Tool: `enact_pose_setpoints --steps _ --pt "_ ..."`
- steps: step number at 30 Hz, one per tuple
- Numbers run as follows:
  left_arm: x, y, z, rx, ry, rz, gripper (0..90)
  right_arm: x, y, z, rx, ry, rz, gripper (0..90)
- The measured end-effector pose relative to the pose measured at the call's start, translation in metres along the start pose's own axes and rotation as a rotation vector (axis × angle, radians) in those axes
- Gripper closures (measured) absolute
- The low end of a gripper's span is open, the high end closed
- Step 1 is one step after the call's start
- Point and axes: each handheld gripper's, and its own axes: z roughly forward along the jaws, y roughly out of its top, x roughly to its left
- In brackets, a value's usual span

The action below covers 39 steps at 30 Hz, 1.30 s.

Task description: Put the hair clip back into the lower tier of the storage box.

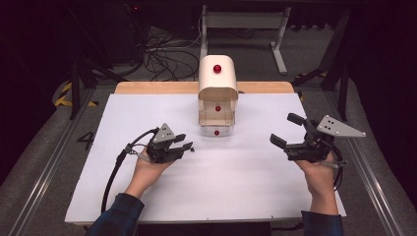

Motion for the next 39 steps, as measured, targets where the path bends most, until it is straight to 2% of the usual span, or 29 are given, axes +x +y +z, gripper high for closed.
enact_pose_setpoints --steps 29,39 --pt "0.005 -0.005 0.029 0.064 0.001 -0.042 59.7 -0.002 0.000 -0.002 -0.009 -0.004 0.005 0.2" --pt "0.003 -0.005 0.036 0.092 0.002 -0.033 60.1 -0.002 0.000 -0.004 -0.010 -0.003 0.002 0.2"
